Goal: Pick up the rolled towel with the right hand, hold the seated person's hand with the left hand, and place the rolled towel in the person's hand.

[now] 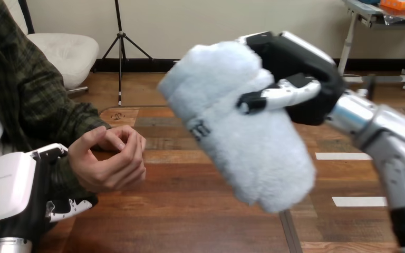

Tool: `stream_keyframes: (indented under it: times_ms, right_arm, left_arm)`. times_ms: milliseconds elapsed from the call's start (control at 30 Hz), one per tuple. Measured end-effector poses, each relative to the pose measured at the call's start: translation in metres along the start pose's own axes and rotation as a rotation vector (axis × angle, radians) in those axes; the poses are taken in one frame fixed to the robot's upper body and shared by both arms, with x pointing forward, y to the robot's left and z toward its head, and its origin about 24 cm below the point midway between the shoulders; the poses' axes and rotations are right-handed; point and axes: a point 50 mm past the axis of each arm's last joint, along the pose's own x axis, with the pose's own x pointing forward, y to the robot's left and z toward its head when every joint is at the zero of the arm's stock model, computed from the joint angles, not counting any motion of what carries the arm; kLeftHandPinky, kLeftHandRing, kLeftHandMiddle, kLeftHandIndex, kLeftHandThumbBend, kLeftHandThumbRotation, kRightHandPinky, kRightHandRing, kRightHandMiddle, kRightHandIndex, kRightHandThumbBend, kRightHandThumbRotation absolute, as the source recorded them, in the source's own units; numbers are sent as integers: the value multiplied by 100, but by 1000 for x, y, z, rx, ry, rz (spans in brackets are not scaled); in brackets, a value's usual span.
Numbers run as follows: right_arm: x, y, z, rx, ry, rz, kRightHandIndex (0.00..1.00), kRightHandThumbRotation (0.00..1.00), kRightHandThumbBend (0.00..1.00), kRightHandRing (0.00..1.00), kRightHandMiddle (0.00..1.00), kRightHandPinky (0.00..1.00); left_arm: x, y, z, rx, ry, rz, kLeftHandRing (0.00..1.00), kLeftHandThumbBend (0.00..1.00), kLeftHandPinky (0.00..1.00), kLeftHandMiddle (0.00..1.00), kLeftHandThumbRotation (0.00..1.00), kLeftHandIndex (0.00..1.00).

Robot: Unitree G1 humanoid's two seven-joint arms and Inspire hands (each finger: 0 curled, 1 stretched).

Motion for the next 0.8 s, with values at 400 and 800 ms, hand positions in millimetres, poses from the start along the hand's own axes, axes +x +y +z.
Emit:
stream_keyframes:
  times_ms: [400, 800]
  right_arm:
    - [24, 3, -18, 30, -14, 52, 30, 0, 78, 13, 21, 7]
    - [46, 10, -40, 76, 22, 73, 30, 0, 76, 11, 20, 6]
  left_arm:
    - [0, 4, 2, -24, -13, 19, 43, 95, 40, 46, 0, 47]
    - [-4, 10, 8, -72, -31, 48, 42, 95, 39, 46, 0, 47]
